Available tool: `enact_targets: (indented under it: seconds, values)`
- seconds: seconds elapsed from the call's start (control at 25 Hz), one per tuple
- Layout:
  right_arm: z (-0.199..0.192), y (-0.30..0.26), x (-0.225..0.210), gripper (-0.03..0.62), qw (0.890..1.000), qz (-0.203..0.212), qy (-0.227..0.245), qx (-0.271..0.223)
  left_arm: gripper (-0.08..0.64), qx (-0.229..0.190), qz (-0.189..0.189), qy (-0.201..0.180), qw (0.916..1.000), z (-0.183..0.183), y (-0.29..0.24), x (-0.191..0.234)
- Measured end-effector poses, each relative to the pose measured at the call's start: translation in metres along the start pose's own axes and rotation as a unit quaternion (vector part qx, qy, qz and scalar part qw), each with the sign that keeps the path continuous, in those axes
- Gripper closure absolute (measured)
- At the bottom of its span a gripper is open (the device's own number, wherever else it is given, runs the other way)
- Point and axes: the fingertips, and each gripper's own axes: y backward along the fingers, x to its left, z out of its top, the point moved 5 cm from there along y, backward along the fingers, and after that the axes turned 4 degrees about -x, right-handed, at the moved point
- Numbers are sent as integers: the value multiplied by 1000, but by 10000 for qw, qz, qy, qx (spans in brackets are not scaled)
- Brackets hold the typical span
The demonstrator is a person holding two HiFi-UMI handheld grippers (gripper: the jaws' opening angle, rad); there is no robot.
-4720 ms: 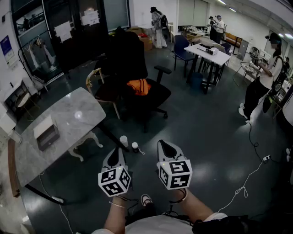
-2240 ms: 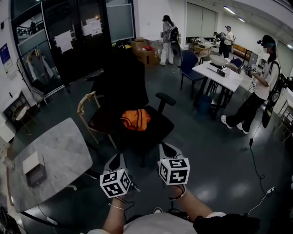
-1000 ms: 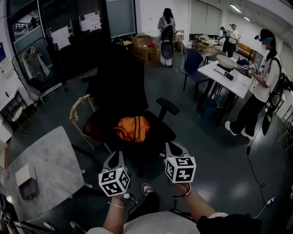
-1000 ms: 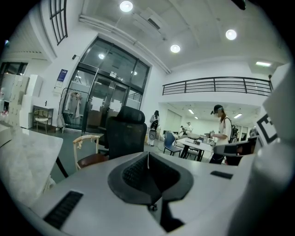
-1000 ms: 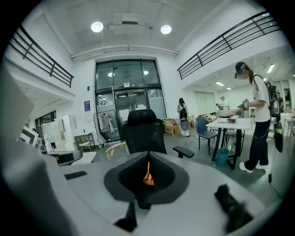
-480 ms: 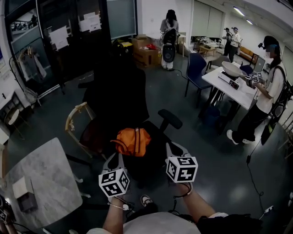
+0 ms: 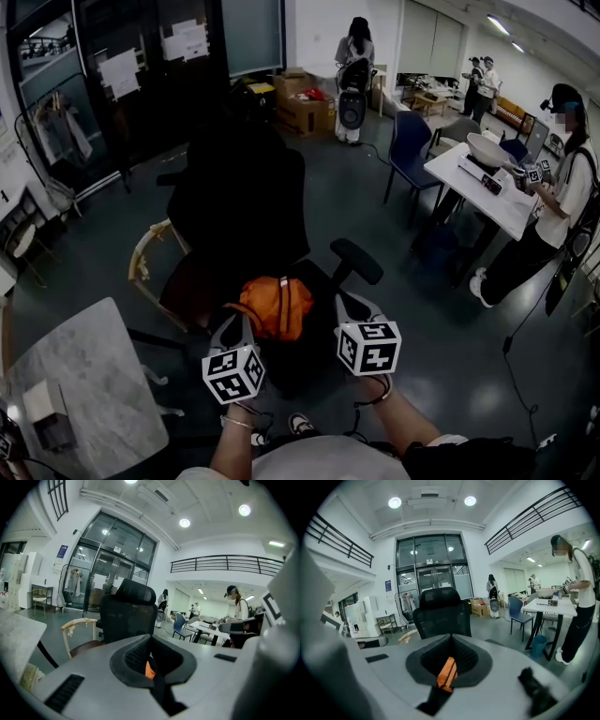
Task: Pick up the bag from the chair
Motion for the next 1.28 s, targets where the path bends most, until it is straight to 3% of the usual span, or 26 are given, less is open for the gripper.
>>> enact_targets:
  seconds: [0.4,0.76,1.04,1.28]
  values:
    - [4,-53,6,558,9991,354,20,225,541,160,194,171,9995,-4,-39,21]
    - [-15,-79,18,558,9960,668,106,587,541,314,470,344,9978,-18,-45,35]
    - [-24,-107,23,558,9907,1079,222,800,541,427,992,458,9931,-33,-37,44]
    - [-13,-138,30,558,9794,1739,500,897,541,304,1696,647,9829,-30,-31,48]
